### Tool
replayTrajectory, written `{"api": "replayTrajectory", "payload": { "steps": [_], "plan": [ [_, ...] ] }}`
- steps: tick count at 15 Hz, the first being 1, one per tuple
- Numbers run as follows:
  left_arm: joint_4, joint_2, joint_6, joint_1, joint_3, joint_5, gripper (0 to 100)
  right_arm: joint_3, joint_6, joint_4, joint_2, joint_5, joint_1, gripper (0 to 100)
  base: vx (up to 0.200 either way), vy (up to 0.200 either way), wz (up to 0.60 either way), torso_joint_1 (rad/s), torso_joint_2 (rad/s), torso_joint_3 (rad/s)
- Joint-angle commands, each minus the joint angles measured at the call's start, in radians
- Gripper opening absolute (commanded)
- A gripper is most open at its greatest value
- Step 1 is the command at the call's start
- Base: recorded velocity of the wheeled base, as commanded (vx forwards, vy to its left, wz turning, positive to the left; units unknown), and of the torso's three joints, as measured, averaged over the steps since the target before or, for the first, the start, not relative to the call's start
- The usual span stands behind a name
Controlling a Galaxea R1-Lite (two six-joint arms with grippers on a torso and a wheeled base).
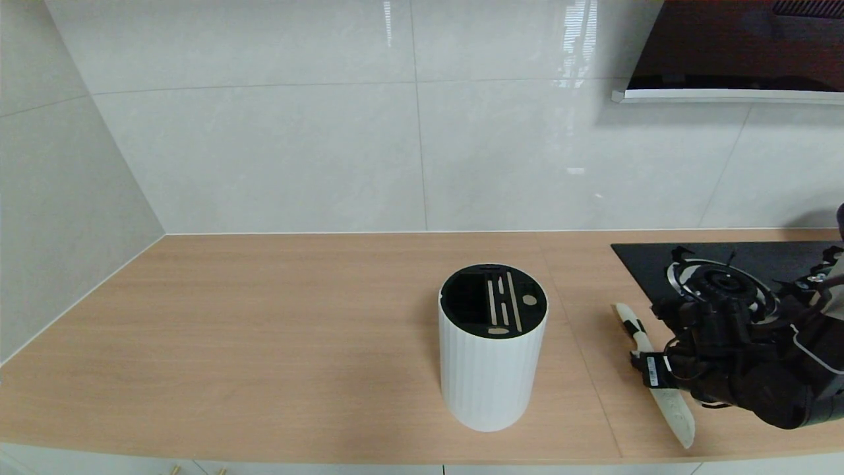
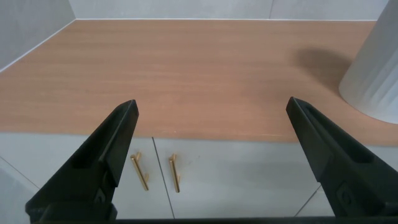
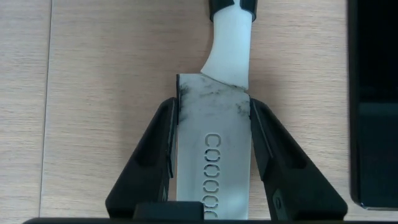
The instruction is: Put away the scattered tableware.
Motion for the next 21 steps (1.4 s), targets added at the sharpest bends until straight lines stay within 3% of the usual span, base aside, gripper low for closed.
{"api": "replayTrajectory", "payload": {
  "steps": [1,10,13,16,19,20,21],
  "plan": [
    [0.000,0.002,0.000,0.000,0.000,0.000,100,0.002,0.000,0.003,-0.003,0.000,0.000,0,0.000,0.000,0.00,0.000,0.00,0.000],
    [0.000,0.002,0.018,0.000,0.002,-0.001,100,0.057,-0.009,0.014,-0.355,-0.003,0.006,0,0.000,0.000,0.00,0.000,0.00,0.000],
    [-0.002,0.002,0.010,0.000,0.002,-0.001,100,0.054,-0.009,0.013,-0.414,-0.007,0.022,0,0.000,0.000,0.00,0.000,0.00,0.000],
    [-0.002,0.002,0.009,0.000,0.000,0.000,100,-0.127,-0.019,0.039,-0.450,-0.032,0.059,0,0.000,0.000,0.00,0.000,0.00,0.000],
    [-0.002,0.002,0.013,0.000,0.000,-0.001,100,-0.245,-0.023,0.157,-0.477,-0.032,0.099,0,0.000,0.000,0.00,0.000,0.00,0.000],
    [-0.002,0.057,0.032,0.001,-0.020,0.002,100,-0.354,-0.048,0.226,-0.480,-0.031,0.106,0,0.000,0.000,0.00,0.000,0.00,0.000],
    [0.006,0.092,0.038,0.001,-0.103,0.003,100,-0.394,-0.045,0.250,-0.489,-0.032,0.108,0,0.000,0.000,0.00,0.000,0.00,0.000]
  ]
}}
